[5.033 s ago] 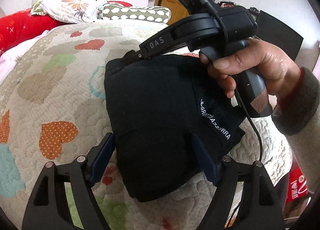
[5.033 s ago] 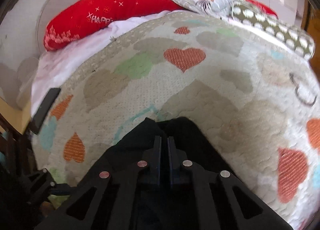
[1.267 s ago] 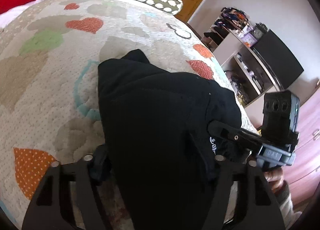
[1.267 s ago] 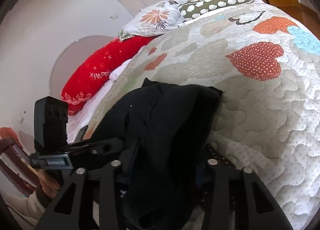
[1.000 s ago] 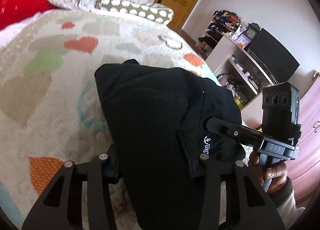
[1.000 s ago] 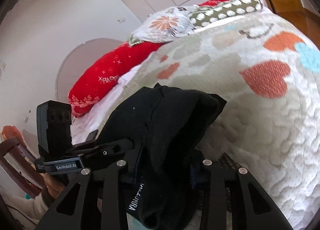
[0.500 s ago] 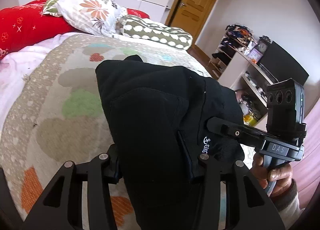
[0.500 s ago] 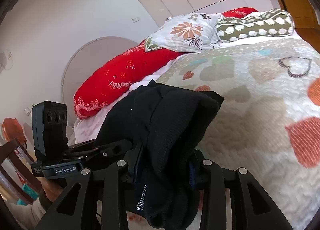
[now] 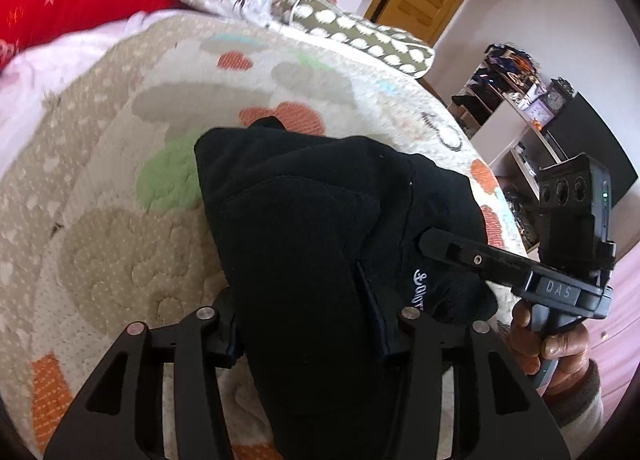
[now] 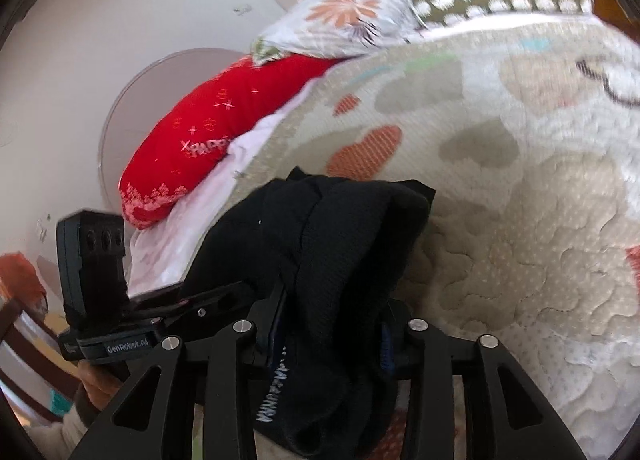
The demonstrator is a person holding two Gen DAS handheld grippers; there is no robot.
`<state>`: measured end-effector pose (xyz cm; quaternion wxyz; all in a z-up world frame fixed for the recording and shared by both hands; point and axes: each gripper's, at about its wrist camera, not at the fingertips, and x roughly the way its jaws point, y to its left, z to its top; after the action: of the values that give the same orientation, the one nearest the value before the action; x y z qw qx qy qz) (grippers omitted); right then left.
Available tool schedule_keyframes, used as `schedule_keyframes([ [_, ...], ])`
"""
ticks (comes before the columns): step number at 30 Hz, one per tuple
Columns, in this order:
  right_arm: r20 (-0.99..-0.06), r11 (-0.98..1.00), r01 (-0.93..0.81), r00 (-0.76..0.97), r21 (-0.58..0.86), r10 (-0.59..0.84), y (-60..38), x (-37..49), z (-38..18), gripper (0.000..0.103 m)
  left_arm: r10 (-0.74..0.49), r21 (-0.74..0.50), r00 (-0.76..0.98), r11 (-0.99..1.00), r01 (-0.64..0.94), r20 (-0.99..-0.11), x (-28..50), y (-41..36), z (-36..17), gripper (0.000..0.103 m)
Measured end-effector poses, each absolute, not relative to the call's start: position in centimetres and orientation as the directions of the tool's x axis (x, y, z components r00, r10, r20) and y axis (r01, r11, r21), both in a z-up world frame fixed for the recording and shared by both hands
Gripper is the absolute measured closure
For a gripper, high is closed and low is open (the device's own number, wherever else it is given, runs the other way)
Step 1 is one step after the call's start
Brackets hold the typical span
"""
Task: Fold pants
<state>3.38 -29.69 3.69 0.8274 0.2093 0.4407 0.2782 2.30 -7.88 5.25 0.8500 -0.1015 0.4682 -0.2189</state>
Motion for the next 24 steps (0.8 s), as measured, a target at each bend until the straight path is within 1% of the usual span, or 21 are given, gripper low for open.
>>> schedule_keyframes([
  [1, -0.619, 0.762, -0.265, 0.456, 0.591, 0.639, -29.8, 3.5, 3.3, 0.056, -0.472, -0.388, 0.461, 0.881, 0.270, -0.751, 2.5, -7.6, 4.9, 0.046],
  [2, -0.626, 0.768, -0.252, 0.459, 0.589, 0.631, -29.9, 3.7, 3.0, 0.050, -0.477, -0.400, 0.458, 0.879, 0.260, -0.750, 2.7, -7.3, 4.6, 0.042],
  [3, -0.623, 0.766, -0.247, 0.462, 0.594, 0.631, -30.1, 3.7, 2.9, 0.050, -0.473, -0.401, 0.459, 0.881, 0.250, -0.752, 2.7, -7.1, 4.4, 0.033],
  [4, -0.621, 0.768, -0.246, 0.467, 0.592, 0.629, -30.1, 3.5, 3.1, 0.050, -0.466, -0.401, 0.461, 0.885, 0.238, -0.755, 2.7, -6.9, 4.4, 0.028],
  [7, -0.633, 0.803, -0.253, 0.508, 0.539, 0.585, -30.2, 2.4, 4.6, 0.050, -0.445, -0.385, 0.461, 0.896, 0.222, -0.768, 2.4, -6.6, 4.7, 0.025],
  [9, -0.636, 0.832, -0.258, 0.547, 0.491, 0.545, -30.3, 1.5, 6.0, 0.050, -0.405, -0.347, 0.480, 0.914, 0.209, -0.778, 1.8, -6.5, 5.4, 0.024],
  [13, -0.623, 0.862, -0.279, 0.601, 0.423, 0.500, -30.1, 0.6, 8.4, 0.050, -0.331, -0.261, 0.554, 0.944, 0.204, -0.764, -0.1, -6.4, 7.4, 0.024],
  [16, -0.608, 0.868, -0.306, 0.622, 0.391, 0.493, -29.1, 0.4, 9.7, 0.050, -0.308, -0.233, 0.586, 0.951, 0.203, -0.749, -1.3, -6.5, 8.3, 0.024],
  [18, -0.612, 0.869, -0.327, 0.618, 0.371, 0.494, -27.9, 0.8, 9.9, 0.050, -0.293, -0.216, 0.599, 0.956, 0.199, -0.745, -2.0, -6.8, 8.5, 0.024],
  [22, -0.661, 0.889, -0.328, 0.595, 0.321, 0.458, -26.0, 2.1, 8.9, 0.052, -0.240, -0.135, 0.600, 0.967, 0.214, -0.763, -2.6, -8.4, 7.5, 0.024],
  [24, -0.688, 0.900, -0.320, 0.582, 0.296, 0.433, -25.4, 2.9, 8.0, 0.053, -0.233, -0.128, 0.591, 0.968, 0.215, -0.772, -2.5, -8.7, 6.8, 0.024],
])
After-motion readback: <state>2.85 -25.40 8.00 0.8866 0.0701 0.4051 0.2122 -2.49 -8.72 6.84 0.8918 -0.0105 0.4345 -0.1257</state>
